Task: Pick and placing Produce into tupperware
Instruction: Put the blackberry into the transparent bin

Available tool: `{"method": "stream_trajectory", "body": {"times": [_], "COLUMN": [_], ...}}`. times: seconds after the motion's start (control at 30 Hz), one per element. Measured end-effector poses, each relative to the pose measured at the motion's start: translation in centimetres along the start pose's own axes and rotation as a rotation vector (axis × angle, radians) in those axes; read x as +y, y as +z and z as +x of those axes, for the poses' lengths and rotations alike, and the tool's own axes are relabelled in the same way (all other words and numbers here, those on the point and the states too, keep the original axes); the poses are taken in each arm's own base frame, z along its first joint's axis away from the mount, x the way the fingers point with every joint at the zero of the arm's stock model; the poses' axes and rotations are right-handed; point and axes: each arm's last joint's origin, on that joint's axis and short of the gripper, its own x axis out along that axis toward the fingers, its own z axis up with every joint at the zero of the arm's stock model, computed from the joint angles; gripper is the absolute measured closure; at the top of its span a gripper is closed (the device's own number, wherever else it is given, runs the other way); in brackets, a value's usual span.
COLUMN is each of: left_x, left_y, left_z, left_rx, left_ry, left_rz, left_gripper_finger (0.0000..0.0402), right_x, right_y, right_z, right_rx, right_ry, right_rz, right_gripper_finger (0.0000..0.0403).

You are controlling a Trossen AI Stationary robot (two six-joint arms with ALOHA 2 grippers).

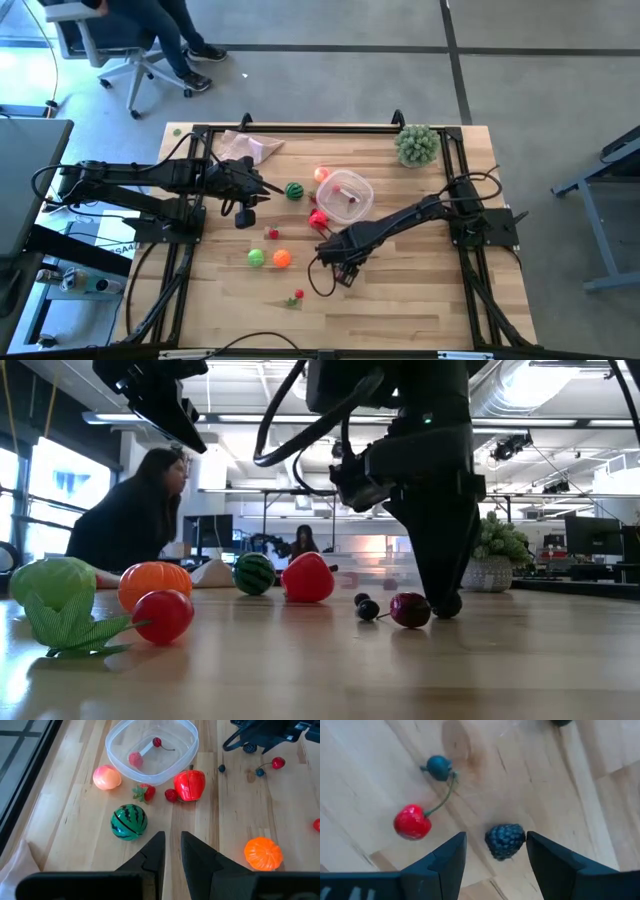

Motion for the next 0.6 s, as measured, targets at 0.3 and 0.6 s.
{"method": "stream_trajectory", "body": {"times": [0.3,0.6], "left_x": [0.00,0.01], "left_y": [0.00,0.00], "left_z": [0.00,0.00], "left_rx": [0.000,0.000], "left_ry": [0.000,0.000], "left_rz": [0.000,0.000], "left_gripper_finger": [0.0350,0.0350], "right_x": [-0.36,-0.37], "right_y": [0.49,0.31], "right_z": [0.18,0.21], "right_rx": [0.000,0.034], "right_ry": [0.005,0.018], "right_rz": [-0.004,0.010], "right_gripper_finger": [0.0203,0.0214]}}
